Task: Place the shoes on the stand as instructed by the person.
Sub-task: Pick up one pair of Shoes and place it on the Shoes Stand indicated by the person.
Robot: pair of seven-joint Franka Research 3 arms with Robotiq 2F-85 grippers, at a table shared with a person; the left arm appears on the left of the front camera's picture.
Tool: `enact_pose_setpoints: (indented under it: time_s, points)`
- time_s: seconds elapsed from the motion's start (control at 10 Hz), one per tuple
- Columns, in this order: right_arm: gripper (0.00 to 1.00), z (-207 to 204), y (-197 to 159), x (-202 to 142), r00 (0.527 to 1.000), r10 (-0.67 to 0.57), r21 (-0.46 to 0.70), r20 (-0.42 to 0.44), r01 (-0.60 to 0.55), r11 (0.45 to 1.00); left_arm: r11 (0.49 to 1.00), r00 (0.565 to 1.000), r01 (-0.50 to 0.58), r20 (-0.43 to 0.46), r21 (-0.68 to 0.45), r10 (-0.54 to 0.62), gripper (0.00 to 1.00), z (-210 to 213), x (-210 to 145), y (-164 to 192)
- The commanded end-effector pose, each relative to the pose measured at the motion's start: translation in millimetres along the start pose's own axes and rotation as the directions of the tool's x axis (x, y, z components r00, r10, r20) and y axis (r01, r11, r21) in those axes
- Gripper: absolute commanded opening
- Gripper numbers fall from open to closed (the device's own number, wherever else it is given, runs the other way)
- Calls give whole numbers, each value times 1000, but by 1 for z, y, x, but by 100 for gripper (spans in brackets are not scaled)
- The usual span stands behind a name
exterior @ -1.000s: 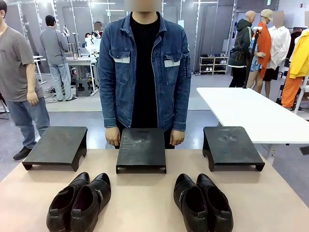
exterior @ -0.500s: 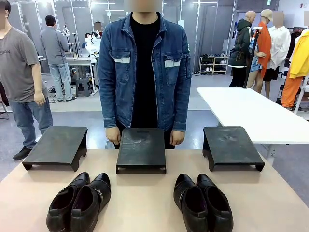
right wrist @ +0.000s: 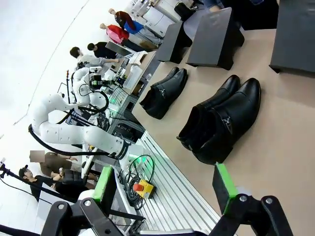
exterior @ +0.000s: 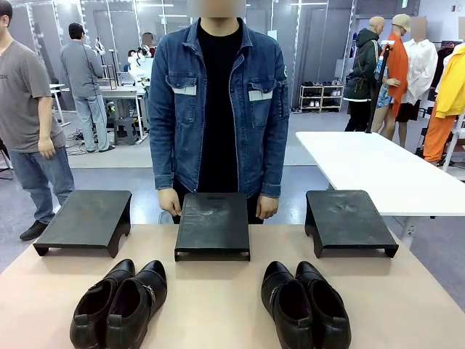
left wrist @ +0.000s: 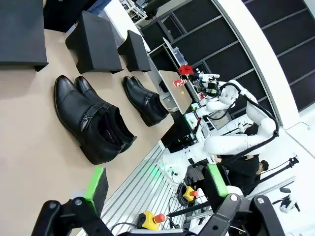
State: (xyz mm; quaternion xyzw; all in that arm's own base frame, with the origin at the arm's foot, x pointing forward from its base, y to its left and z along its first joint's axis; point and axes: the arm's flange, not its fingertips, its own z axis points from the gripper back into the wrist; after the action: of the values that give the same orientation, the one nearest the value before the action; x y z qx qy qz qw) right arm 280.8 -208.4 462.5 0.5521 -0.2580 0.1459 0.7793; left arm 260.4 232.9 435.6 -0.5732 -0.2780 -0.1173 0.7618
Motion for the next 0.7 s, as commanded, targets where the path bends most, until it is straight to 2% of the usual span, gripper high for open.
enact_pose_setpoints:
  time_s: [0.0, 0.6]
  points:
    - [100, 1, 1, 1, 1000, 14, 14, 10, -14, 1000, 1000, 1000, 9, 1, -12, -9, 100, 1, 0, 0]
    - [100, 1, 1, 1, 1000, 14, 14, 10, -14, 1000, 1000, 1000, 9, 1, -12, -9, 100, 1, 0, 0]
